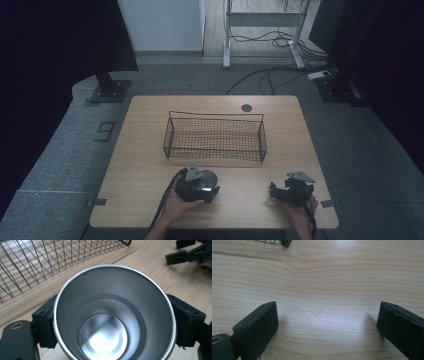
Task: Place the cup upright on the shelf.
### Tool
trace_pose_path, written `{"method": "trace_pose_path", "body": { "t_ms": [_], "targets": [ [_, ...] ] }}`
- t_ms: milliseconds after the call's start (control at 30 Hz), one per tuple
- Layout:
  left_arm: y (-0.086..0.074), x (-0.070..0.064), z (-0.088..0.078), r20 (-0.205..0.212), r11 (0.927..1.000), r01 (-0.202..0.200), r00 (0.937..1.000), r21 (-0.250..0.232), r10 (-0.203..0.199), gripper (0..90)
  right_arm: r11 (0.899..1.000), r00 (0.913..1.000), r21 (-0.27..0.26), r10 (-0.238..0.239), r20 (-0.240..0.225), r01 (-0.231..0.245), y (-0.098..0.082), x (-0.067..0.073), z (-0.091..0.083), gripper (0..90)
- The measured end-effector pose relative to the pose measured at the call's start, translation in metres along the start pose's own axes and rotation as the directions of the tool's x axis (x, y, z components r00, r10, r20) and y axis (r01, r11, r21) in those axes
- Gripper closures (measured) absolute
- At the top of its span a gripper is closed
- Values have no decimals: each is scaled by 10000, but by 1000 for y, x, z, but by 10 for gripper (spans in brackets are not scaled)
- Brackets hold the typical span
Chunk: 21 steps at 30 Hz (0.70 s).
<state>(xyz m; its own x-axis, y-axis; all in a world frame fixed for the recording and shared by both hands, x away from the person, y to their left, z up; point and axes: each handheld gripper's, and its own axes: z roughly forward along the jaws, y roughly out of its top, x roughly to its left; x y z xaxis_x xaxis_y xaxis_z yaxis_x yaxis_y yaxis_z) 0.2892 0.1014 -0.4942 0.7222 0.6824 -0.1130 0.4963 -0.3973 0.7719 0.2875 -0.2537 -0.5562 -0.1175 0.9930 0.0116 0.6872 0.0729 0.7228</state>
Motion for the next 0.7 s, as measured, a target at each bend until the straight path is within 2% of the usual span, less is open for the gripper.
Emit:
{"method": "trace_pose_path", "body": {
  "t_ms": [133, 700],
  "targets": [
    [6, 1, -9, 97, 9998, -42, 9999, -210, 44, 143, 10000, 10000, 0, 0, 0, 0, 0, 0, 0, 36],
    [22, 16, -24, 216, 9994, 100, 9997, -335, -92, 143, 10000, 10000, -1, 1, 4, -1, 0, 0, 0, 36]
  ]
}}
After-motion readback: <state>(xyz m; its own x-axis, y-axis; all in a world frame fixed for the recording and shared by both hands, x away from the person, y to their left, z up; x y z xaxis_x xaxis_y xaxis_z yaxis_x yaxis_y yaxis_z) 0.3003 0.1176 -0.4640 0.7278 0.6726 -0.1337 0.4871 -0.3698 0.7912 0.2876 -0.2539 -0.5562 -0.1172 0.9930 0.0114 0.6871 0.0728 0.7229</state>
